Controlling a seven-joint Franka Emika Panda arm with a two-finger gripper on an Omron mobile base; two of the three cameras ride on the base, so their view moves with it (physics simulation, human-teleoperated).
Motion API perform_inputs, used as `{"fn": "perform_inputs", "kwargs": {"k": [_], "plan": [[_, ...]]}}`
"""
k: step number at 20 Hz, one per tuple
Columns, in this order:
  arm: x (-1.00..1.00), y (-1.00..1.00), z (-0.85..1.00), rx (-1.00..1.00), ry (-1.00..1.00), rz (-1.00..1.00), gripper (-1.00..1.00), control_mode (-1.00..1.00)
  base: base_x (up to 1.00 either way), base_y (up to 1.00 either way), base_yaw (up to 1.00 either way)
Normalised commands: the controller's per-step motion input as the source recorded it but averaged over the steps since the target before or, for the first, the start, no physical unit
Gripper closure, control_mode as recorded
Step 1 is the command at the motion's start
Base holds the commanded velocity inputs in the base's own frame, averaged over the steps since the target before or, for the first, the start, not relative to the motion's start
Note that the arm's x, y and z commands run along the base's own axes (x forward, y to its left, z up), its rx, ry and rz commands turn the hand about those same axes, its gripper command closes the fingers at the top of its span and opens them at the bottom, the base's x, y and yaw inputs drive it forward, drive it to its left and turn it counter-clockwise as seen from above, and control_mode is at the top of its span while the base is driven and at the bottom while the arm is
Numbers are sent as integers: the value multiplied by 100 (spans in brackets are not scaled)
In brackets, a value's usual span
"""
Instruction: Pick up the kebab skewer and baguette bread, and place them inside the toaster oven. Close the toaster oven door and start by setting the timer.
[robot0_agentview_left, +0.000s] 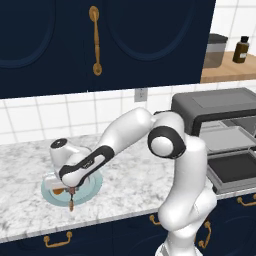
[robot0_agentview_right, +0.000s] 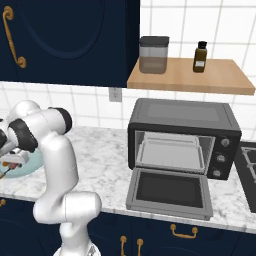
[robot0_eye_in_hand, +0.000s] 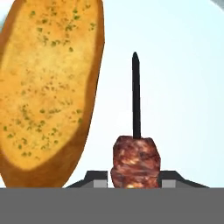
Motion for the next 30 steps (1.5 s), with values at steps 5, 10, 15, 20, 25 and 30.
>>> {"fn": "perform_inputs", "kwargs": {"k": [5, 10, 15, 20, 25, 30], "plan": [[-24, -55, 60, 14, 0, -3, 100, -100, 0, 0, 0], [-40, -90, 36, 5, -3, -8, 100, -100, 0, 0, 0], [-19, -100, 40, 2, -3, -15, 100, -100, 0, 0, 0], [-10, -100, 53, 6, 0, -23, 100, -100, 0, 0, 0], [-20, -85, 51, 11, 0, -36, 100, -100, 0, 0, 0], [-32, -89, 45, 6, 0, -37, 100, -100, 0, 0, 0]]}}
